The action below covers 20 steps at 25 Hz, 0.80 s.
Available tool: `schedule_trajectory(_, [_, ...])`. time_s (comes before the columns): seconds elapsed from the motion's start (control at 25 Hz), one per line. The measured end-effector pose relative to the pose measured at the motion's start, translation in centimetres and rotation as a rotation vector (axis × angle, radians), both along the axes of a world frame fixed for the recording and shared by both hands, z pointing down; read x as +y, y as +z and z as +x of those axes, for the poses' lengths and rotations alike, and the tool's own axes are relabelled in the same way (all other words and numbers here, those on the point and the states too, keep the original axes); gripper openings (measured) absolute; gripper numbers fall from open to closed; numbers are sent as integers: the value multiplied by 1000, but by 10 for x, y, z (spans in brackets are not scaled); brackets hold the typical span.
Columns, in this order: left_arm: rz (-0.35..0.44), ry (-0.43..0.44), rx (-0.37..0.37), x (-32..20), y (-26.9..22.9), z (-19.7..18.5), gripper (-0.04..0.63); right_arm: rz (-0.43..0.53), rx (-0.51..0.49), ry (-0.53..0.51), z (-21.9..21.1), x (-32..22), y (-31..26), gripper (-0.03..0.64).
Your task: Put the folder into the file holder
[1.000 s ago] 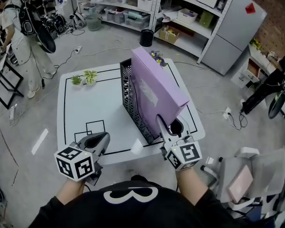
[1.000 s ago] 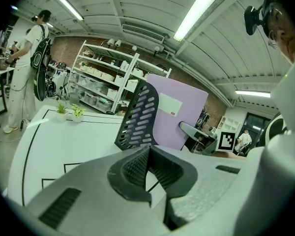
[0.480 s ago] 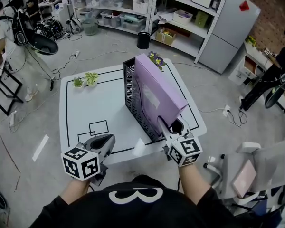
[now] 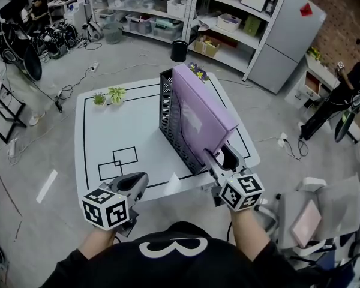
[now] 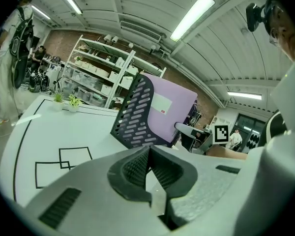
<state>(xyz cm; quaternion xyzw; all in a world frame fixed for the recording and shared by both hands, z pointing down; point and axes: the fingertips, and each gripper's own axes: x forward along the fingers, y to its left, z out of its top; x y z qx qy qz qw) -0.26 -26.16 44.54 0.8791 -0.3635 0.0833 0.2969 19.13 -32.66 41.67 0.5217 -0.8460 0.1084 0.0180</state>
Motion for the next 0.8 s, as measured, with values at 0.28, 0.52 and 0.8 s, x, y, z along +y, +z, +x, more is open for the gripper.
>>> schedule_trajectory(0.28, [18, -7, 16, 11, -13, 11, 5, -31, -28, -72, 3, 40, -26, 239])
schedule_trajectory(0.52, [51, -17, 33, 28, -37, 47, 5, -84, -127, -295, -7, 82, -50, 195])
schedule_trajectory(0.8, [79, 10, 38, 62, -54, 102, 5, -178, -232, -420, 4, 128, -35, 5])
